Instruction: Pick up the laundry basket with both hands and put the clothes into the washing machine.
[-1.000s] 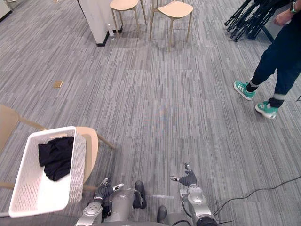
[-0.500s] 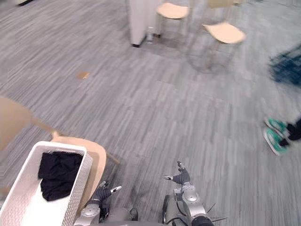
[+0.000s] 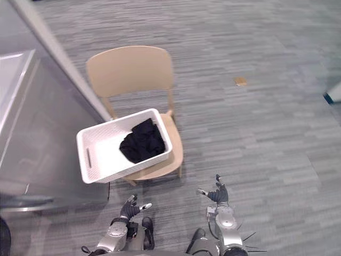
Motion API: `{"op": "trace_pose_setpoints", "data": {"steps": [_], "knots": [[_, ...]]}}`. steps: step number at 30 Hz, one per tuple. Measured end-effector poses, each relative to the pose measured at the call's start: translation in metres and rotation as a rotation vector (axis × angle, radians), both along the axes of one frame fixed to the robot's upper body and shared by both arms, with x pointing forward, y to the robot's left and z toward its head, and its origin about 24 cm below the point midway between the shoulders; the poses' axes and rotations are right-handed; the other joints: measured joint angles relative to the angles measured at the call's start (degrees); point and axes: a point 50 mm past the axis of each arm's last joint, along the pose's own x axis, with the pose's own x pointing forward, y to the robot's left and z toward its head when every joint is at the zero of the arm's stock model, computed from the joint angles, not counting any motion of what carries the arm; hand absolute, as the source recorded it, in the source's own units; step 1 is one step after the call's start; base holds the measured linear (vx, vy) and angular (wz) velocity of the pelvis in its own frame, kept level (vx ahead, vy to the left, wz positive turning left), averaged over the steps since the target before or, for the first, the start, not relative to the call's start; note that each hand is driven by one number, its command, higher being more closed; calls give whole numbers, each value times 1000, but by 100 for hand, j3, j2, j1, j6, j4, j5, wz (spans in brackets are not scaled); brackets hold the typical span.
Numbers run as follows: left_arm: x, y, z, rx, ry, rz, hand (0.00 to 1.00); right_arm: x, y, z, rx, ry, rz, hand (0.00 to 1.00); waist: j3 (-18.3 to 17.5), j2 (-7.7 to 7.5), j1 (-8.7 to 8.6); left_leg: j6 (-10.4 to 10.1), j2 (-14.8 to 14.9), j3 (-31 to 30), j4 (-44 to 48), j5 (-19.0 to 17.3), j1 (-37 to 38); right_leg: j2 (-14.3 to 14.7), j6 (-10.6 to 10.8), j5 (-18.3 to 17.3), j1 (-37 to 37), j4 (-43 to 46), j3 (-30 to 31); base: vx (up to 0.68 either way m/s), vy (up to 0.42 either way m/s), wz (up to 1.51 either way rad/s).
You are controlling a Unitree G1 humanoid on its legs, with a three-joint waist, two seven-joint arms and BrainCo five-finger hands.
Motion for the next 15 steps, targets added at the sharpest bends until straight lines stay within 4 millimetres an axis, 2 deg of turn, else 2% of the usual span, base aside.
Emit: {"op": "trace_pose_setpoints", "data": {"steps": [1, 3, 4, 5, 6, 7, 8, 9, 10, 12, 13, 14, 15], "knots": [[-2, 8, -1, 24, 9, -4, 0, 1, 0, 2, -22, -9, 12, 0, -45, -76, 0, 35, -167, -113, -51, 20, 17, -159, 128, -65, 52, 119, -111, 53, 167, 74], [-6, 13, -2, 46, 22, -12, 0, 5, -4, 6, -70, -21, 22, 0, -60, -91, -5, 77, -335, -182, -65, -5, 49, -418, 264, -155, 5, 593, -199, 14, 159, 60], [-10, 14, -4, 56, 35, -21, 0, 9, -5, 12, -106, -46, 36, 0, -73, -22, -3, 267, -360, -259, -77, -143, 85, -554, 261, -153, -157, 1165, -162, -18, 152, 53], [-11, 18, -4, 69, 39, -24, 0, 11, -5, 15, -118, -63, 43, 0, -52, -13, -21, 312, -382, -301, -104, -229, 129, -660, 248, -153, -258, 1537, -79, -25, 154, 52], [-11, 23, -4, 82, 39, -28, 0, 15, -3, 23, -155, -100, 65, 0, -2, -94, -30, 351, -516, -444, -138, -270, 235, -908, 35, -67, -540, 2374, 309, -17, 135, 59], [-11, 25, -4, 92, 42, -38, 0, 20, -3, 33, -194, -145, 91, 0, 20, -103, -63, 381, -564, -645, -140, -318, 334, -864, -227, -83, -902, 3011, 974, -9, 120, 63], [-12, 24, -4, 93, 44, -48, 0, 23, -1, 39, -217, -171, 110, 0, 52, -56, -133, 412, -569, -740, -153, -349, 369, -733, -198, -240, -1002, 3102, 1279, 15, 79, 79], [-14, 29, -5, 107, 51, -53, 0, 30, 2, 53, -266, -236, 156, 0, 48, -85, -202, 427, -595, -947, -189, -354, 415, -393, -2, -585, -1116, 3023, 1790, 46, 42, 85], [-16, 32, -5, 115, 53, -49, 0, 35, 2, 64, -315, -291, 186, 0, 38, -128, -221, 420, -626, -1074, -228, -343, 449, -124, 89, -726, -1175, 2658, 2178, 60, 21, 88], [-16, 34, -4, 117, 41, -52, 0, 42, -2, 76, -394, -339, 223, 0, 27, -147, -238, 349, -707, -1275, -222, -266, 427, 206, 147, -704, -1131, 1718, 2562, 87, -22, 78], [-16, 34, -4, 118, 37, -53, 0, 45, -4, 79, -425, -348, 238, 0, 19, -173, -235, 332, -785, -1348, -194, -247, 388, 256, 166, -618, -1136, 1309, 2672, 122, -70, 92], [-15, 37, -3, 126, 36, -53, 0, 48, -6, 82, -464, -356, 263, 0, -7, -268, -248, 329, -917, -1503, -78, -249, 299, 243, 207, -336, -1133, 973, 2679, 109, -83, 82], [-15, 36, -4, 123, 37, -51, 0, 49, -8, 83, -489, -353, 280, 0, 0, -165, -271, 317, -912, -1604, -37, -242, 233, 235, 209, -315, -1075, 941, 2602, 122, -82, 79]]}}
